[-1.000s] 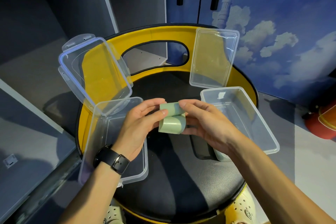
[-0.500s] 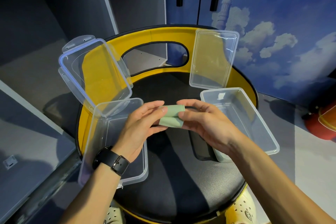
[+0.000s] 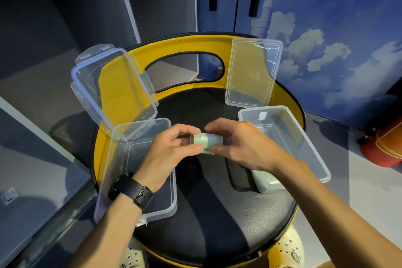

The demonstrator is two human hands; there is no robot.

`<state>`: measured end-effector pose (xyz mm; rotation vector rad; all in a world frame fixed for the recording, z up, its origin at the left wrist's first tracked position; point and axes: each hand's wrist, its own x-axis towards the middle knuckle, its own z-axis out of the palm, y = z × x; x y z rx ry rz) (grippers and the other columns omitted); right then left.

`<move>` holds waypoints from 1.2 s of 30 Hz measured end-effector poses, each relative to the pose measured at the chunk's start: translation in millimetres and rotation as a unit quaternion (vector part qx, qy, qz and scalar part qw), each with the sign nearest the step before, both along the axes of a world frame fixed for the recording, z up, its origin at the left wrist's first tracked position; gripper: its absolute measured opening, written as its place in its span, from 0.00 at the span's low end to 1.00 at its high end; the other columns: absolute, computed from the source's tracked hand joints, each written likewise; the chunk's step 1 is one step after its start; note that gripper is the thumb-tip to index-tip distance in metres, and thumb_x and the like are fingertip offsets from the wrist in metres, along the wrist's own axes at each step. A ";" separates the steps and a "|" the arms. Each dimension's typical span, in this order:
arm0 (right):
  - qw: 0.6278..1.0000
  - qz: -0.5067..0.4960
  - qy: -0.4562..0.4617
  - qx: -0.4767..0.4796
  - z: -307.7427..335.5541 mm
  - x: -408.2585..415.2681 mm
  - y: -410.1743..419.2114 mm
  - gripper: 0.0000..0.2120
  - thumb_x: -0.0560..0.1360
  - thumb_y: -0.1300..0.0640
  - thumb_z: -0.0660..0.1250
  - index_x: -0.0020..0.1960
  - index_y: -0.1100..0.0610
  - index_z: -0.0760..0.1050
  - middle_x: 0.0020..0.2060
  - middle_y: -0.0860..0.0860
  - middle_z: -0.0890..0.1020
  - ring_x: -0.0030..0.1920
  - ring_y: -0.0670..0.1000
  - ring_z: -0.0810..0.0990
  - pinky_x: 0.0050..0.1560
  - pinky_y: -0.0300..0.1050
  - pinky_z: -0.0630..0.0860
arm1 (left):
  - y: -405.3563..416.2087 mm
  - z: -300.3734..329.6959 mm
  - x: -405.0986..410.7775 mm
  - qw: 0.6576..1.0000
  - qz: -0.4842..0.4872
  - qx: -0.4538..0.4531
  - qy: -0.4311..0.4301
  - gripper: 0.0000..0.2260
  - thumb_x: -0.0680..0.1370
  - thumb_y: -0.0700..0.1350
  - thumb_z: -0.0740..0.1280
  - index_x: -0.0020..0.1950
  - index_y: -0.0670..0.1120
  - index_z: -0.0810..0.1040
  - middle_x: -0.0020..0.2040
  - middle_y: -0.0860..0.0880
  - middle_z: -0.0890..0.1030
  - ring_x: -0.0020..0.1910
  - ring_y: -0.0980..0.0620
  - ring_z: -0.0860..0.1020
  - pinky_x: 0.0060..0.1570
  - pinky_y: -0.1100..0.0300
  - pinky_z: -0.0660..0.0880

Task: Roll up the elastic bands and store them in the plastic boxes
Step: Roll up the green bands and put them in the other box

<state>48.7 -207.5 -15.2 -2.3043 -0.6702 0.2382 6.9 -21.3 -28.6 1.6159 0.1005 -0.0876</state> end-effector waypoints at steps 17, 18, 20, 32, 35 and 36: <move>0.975 0.107 -0.139 -0.133 12.8 5.3 24.1 0.14 0.75 0.60 0.66 0.60 0.55 0.76 0.51 0.51 0.80 0.49 0.52 0.78 0.46 0.44 0.73 | 0.6 -7.6 -1.4 0.997 0.023 0.058 -0.041 0.12 0.68 0.30 0.73 0.44 0.44 0.78 0.49 0.46 0.82 0.46 0.57 0.82 0.42 0.70 0.74; 0.975 0.105 -0.141 -0.139 13.5 5.7 23.9 0.13 0.75 0.60 0.66 0.59 0.54 0.76 0.51 0.51 0.80 0.49 0.52 0.78 0.46 0.45 0.73 | 0.2 -8.3 -1.6 0.997 0.022 0.060 -0.042 0.12 0.68 0.30 0.73 0.44 0.44 0.78 0.50 0.45 0.82 0.46 0.57 0.82 0.42 0.70 0.74; 0.974 0.105 -0.136 -0.145 13.9 6.2 22.9 0.14 0.74 0.60 0.66 0.59 0.54 0.75 0.51 0.51 0.80 0.48 0.52 0.78 0.46 0.45 0.73 | -1.4 -9.0 -1.8 0.997 0.019 0.055 -0.044 0.12 0.68 0.29 0.72 0.44 0.44 0.77 0.51 0.45 0.81 0.47 0.58 0.82 0.42 0.71 0.75; 0.977 0.044 -0.141 -0.153 22.1 25.1 -34.3 0.16 0.74 0.56 0.69 0.61 0.52 0.74 0.51 0.51 0.80 0.46 0.50 0.76 0.44 0.45 0.74 | -13.3 -8.9 -4.4 0.998 -0.002 0.025 -0.052 0.22 0.72 0.34 0.72 0.54 0.62 0.79 0.61 0.53 0.77 0.61 0.54 0.77 0.52 0.66 0.75; 0.978 0.023 -0.130 -0.163 20.4 28.4 -47.8 0.15 0.74 0.55 0.70 0.60 0.51 0.75 0.52 0.51 0.81 0.48 0.52 0.79 0.47 0.50 0.79 | -20.1 -9.6 -2.5 0.998 -0.008 0.041 -0.045 0.19 0.73 0.37 0.71 0.54 0.61 0.79 0.59 0.55 0.78 0.59 0.56 0.78 0.50 0.66 0.75; 0.977 0.019 -0.130 -0.165 19.0 29.8 -51.8 0.14 0.74 0.55 0.69 0.60 0.51 0.75 0.52 0.51 0.81 0.48 0.52 0.79 0.47 0.49 0.79 | -23.6 -9.8 -0.7 0.997 -0.010 0.054 -0.050 0.18 0.74 0.38 0.71 0.55 0.61 0.79 0.58 0.56 0.79 0.59 0.58 0.78 0.49 0.68 0.75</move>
